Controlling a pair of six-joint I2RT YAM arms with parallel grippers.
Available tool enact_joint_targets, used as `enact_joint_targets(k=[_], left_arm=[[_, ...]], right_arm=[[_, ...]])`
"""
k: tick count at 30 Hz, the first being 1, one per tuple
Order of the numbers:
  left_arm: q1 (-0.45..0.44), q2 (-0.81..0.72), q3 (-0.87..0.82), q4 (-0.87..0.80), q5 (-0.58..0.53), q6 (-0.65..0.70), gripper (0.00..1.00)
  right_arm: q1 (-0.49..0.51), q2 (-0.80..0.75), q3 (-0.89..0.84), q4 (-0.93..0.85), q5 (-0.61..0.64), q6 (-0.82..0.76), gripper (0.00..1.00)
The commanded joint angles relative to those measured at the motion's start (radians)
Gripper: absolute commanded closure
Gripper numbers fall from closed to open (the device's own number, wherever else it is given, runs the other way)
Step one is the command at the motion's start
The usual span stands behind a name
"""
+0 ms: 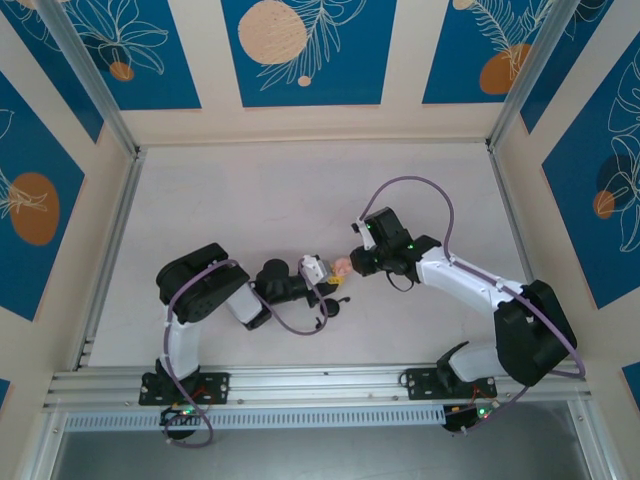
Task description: Insert wireless bluetooth earbuds into charging case
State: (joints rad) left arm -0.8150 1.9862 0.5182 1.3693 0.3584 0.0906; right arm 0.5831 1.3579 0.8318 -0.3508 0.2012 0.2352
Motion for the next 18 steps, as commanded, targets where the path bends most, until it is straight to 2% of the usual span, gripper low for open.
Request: enact_joint_targets(k=[1, 18], left_arm=[[-0.013, 0.001, 0.015, 0.037, 0.015, -0.023, 0.9], [-0.013, -0.007, 0.043, 0.037, 0.004, -0.059, 0.91]], right_arm=[[0.011, -0.045, -0.024, 0.044, -0.022, -0.005, 0.77], [0.023, -0.074, -0.047, 0.056, -0.049, -0.017, 0.77]])
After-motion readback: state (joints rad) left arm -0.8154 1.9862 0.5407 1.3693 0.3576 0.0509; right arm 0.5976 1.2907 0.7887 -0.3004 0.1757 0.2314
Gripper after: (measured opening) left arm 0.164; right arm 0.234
